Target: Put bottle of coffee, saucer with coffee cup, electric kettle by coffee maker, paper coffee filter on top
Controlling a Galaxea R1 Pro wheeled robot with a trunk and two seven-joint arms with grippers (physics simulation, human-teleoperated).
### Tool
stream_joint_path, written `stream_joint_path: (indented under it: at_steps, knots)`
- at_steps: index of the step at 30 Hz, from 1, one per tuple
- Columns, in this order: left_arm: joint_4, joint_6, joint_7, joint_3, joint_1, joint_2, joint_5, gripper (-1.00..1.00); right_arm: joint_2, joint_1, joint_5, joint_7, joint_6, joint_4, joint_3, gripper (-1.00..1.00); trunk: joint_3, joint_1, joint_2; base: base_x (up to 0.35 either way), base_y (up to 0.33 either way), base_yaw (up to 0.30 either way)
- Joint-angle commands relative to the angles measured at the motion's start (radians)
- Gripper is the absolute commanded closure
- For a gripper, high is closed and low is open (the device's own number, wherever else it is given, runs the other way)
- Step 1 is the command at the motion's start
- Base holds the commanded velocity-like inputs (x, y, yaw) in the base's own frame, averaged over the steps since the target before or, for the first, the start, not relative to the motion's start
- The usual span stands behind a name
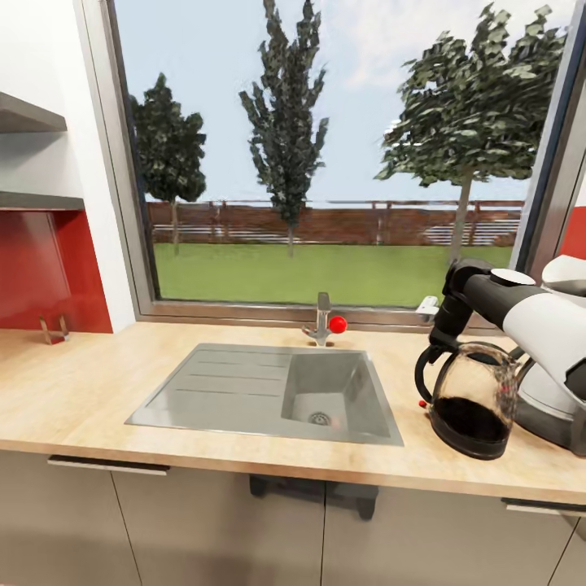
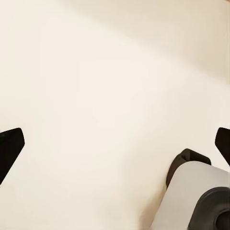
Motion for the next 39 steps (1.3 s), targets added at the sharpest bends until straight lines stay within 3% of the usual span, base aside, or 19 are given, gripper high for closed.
stream_joint_path:
  at_steps: [1, 12, 20, 22, 23, 24, 27, 31, 39]
  knots:
    - [-0.001, 0.0, -0.007, 0.008, 0.0, 0.0, 0.004, -1.0, 0.0, 0.0, 0.006, 0.006, 0.009, -0.003, -0.001, -1.0, 0.002, -0.004, 0.007, 0.0, 0.0, 0.0]
    - [-0.001, 0.001, -0.007, 0.008, 0.0, 0.0, 0.003, -1.0, -0.002, 0.0, -0.007, 0.025, 0.02, -0.006, -0.034, -1.0, 0.037, -0.046, 0.084, 0.0, 0.0, 0.0]
    - [-0.001, 0.002, -0.007, 0.008, 0.0, 0.001, 0.003, -1.0, -0.004, 0.0, -0.004, 0.019, 0.024, -0.014, -0.108, -1.0, 0.062, -0.077, 0.14, 0.0, 0.0, 0.0]
    - [-0.001, 0.002, -0.007, 0.008, 0.0, 0.001, 0.003, -1.0, -0.006, 0.0, -0.004, 0.011, 0.025, -0.019, -0.145, -1.0, 0.068, -0.084, 0.154, 0.0, 0.0, 0.0]
    - [-0.001, 0.002, -0.007, 0.008, 0.0, 0.001, 0.003, -1.0, -0.007, 0.0, -0.004, 0.008, 0.027, -0.021, -0.176, -1.0, 0.071, -0.088, 0.161, 0.0, 0.0, 0.0]
    - [-0.001, 0.001, -0.007, 0.008, 0.0, 0.001, 0.003, -1.0, -0.009, 0.0, -0.003, 0.006, 0.039, -0.029, -0.234, -1.0, 0.074, -0.092, 0.168, 0.0, 0.0, 0.0]
    - [-0.001, 0.001, -0.007, 0.008, 0.0, 0.002, 0.003, -1.0, -0.011, 0.0, -0.003, 0.005, 0.06, -0.064, -0.286, -1.0, 0.084, -0.104, 0.189, 0.0, 0.0, 0.0]
    - [-0.001, -0.003, -0.007, 0.009, 0.0, 0.002, 0.007, -1.0, -0.013, 0.0, -0.001, 0.002, 0.102, -0.143, -0.401, -1.0, 0.096, -0.119, 0.217, 0.0, 0.0, 0.0]
    - [-0.002, -0.006, -0.007, 0.015, 0.0, 0.003, 0.012, -1.0, -0.017, 0.0, -0.002, -0.014, 0.112, -0.162, -0.473, -1.0, 0.121, -0.15, 0.273, 0.0, 0.0, 0.0]
